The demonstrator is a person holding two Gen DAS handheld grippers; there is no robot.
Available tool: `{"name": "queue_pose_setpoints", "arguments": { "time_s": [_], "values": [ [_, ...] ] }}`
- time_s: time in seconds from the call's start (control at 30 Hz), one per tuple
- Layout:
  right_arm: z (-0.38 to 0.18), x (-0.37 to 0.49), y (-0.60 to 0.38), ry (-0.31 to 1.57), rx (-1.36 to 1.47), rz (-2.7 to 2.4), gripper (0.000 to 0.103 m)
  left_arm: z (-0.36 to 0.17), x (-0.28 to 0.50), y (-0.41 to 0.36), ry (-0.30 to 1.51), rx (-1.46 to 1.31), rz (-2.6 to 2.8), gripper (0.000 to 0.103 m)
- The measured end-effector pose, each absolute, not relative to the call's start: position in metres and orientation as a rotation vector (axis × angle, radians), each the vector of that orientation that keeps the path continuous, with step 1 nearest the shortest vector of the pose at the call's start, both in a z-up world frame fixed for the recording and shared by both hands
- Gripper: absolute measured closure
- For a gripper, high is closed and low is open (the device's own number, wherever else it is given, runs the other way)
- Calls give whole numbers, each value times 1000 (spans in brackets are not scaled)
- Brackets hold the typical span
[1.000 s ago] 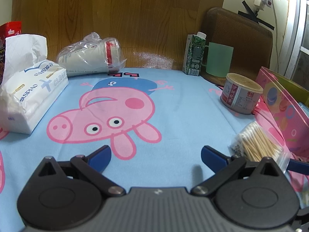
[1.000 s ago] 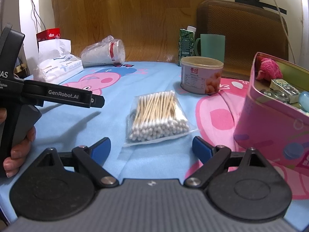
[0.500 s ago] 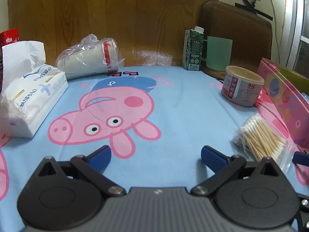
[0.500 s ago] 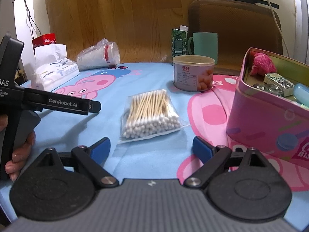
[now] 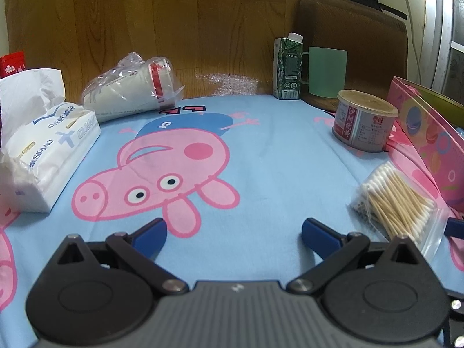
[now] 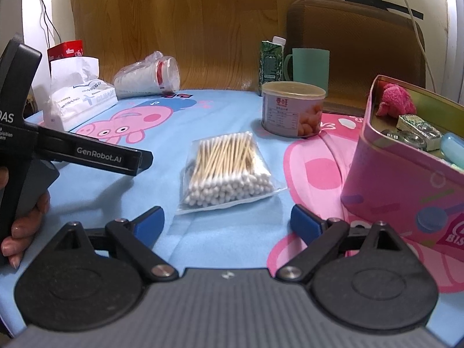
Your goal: Organize soft objects
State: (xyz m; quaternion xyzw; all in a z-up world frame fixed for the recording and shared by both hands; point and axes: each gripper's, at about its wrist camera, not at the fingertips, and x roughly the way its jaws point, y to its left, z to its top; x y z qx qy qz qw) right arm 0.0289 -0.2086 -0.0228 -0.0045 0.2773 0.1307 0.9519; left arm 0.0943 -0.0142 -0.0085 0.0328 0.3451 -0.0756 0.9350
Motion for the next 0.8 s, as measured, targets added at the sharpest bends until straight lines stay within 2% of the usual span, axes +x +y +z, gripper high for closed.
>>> {"name": "queue_pose_setpoints", "arguments": {
  "time_s": [0.8],
  "values": [
    [-22, 29, -209, 564, 3, 276, 5, -9, 94, -15, 705, 67, -152, 0]
  ]
}}
